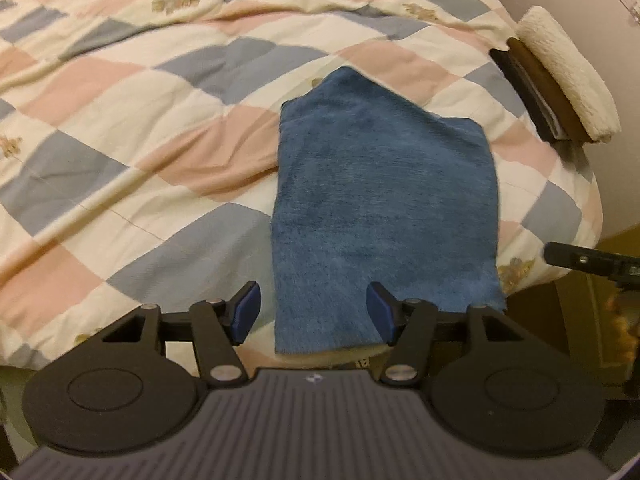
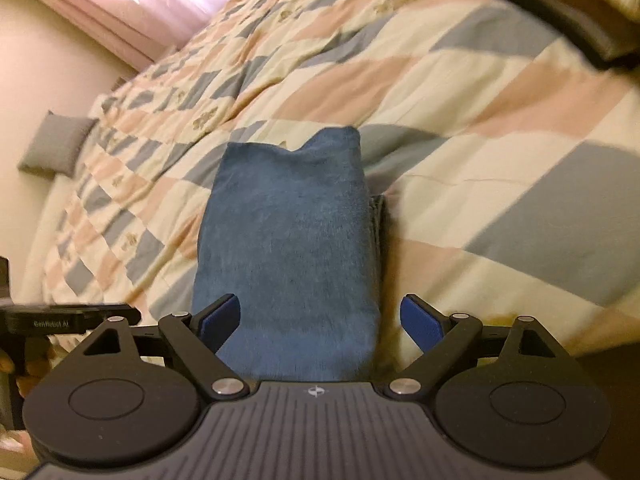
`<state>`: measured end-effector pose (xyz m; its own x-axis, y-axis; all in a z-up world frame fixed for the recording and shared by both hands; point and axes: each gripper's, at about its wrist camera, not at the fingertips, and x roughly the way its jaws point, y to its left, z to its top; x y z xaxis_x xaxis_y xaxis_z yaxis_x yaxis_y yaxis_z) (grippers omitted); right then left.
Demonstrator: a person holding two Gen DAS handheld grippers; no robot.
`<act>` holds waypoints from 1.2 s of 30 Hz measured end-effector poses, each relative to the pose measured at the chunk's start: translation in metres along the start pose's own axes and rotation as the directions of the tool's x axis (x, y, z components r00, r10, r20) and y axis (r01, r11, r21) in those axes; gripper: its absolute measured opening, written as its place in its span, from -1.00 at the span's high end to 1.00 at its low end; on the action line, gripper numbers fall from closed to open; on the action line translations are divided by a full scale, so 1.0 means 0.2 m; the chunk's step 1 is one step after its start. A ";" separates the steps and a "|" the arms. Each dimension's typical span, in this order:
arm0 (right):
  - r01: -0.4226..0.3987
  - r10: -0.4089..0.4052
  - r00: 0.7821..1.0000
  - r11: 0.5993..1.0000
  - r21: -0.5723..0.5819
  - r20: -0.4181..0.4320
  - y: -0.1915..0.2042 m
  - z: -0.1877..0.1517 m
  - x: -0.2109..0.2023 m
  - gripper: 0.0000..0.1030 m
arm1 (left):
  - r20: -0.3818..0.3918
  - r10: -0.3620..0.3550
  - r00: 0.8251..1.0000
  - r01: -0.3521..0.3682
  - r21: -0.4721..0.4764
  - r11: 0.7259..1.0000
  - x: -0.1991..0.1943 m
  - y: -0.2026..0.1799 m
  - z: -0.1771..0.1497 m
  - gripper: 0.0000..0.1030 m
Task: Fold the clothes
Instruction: 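Grasp the folded jeans with the right gripper while the left gripper grasps its other side, then lift the folded jeans with both grippers and carry them toward the clothes stack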
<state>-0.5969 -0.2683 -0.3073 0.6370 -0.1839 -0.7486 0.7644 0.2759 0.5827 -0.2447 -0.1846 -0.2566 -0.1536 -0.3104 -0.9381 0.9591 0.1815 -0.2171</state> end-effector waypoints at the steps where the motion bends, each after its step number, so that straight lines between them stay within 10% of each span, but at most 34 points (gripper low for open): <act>1: -0.011 0.011 1.000 1.000 0.011 0.002 -0.03 0.00 0.05 -0.71 | -0.003 -0.008 1.000 0.008 0.004 1.000 0.04 0.02 0.02 -0.06; 17: -0.244 0.259 0.963 0.956 0.161 -0.080 -0.33 0.12 0.49 -0.62 | -0.066 -0.326 0.943 0.327 0.000 0.945 0.51 0.29 0.19 -0.09; 22: -0.251 0.272 0.957 0.952 0.176 -0.106 -0.35 0.15 0.54 -0.52 | -0.058 -0.479 0.876 0.474 -0.086 0.876 0.62 0.41 0.22 -0.18; 27: -0.264 0.293 0.948 0.942 0.206 -0.127 -0.40 0.18 0.57 -0.49 | -0.040 -0.639 0.768 0.621 -0.198 0.758 0.78 0.49 0.25 -0.17; 30: -0.267 0.298 0.946 0.939 0.216 -0.128 -0.39 0.19 0.58 -0.33 | -0.057 -0.664 0.746 0.645 -0.185 0.741 0.83 0.48 0.27 -0.05; 36: -0.279 0.301 0.952 0.931 0.237 -0.061 -0.29 0.14 0.50 0.00 | -0.058 -0.630 0.774 0.625 -0.087 0.776 0.70 0.46 0.34 0.22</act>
<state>-0.5757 -0.3289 -0.4071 0.8304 -0.0348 -0.5560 0.5568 0.0849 0.8263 -0.1621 -0.2753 -0.3885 -0.7373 -0.3010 -0.6048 0.6272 0.0277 -0.7784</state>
